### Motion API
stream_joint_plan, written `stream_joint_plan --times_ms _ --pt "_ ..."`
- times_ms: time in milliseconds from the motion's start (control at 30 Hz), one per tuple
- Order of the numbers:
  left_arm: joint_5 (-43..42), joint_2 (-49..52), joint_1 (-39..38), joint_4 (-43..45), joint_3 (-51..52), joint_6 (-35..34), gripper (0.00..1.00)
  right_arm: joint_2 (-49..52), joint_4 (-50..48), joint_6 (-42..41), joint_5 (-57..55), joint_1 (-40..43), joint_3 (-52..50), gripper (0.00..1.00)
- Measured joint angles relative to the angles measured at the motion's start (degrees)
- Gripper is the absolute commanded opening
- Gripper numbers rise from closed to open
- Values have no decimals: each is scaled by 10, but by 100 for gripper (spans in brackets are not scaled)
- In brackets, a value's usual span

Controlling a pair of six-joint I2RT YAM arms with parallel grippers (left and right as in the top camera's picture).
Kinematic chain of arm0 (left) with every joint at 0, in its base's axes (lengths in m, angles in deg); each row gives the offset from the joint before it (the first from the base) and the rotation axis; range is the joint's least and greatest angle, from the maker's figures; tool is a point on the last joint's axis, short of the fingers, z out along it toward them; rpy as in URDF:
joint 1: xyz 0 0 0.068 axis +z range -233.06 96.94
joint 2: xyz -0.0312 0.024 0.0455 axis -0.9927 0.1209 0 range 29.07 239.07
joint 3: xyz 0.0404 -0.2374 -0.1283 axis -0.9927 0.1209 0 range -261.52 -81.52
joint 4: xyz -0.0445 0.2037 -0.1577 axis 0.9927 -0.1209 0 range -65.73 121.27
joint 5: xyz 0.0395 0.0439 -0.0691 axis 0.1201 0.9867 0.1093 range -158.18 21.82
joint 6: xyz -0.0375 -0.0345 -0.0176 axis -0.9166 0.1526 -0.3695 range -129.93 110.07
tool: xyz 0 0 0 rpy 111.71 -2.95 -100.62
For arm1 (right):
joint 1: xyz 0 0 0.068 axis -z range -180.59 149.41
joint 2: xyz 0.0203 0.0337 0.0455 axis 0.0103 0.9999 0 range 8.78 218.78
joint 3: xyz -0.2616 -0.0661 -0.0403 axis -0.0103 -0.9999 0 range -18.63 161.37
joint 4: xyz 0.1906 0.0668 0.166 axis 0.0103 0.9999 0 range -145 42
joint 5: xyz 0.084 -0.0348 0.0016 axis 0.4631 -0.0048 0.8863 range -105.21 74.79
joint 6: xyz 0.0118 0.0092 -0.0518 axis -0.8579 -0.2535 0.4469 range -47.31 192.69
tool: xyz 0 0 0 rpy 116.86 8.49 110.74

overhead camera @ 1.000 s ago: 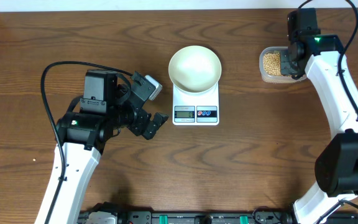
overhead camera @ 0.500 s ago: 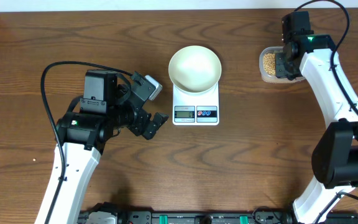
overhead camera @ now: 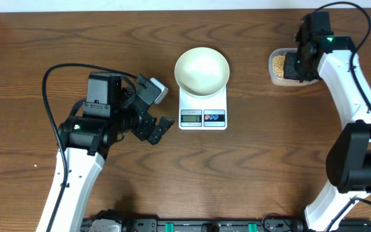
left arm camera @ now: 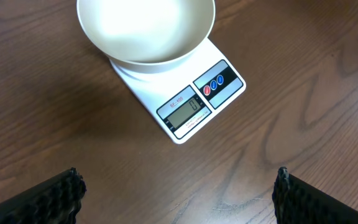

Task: Scoop item into bowl and weigh 50g on scale
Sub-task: 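Dip the red scoop into the soybeans with the right gripper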

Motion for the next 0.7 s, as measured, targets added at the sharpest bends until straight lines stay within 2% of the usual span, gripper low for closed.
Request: stream_joint_plan --times_ms 300,700 --pt "0 0 0 0 0 0 99 15 -2 -22 94 41 3 1" --pt "0 0 0 0 0 0 99 19 -3 -48 142 60 3 1"
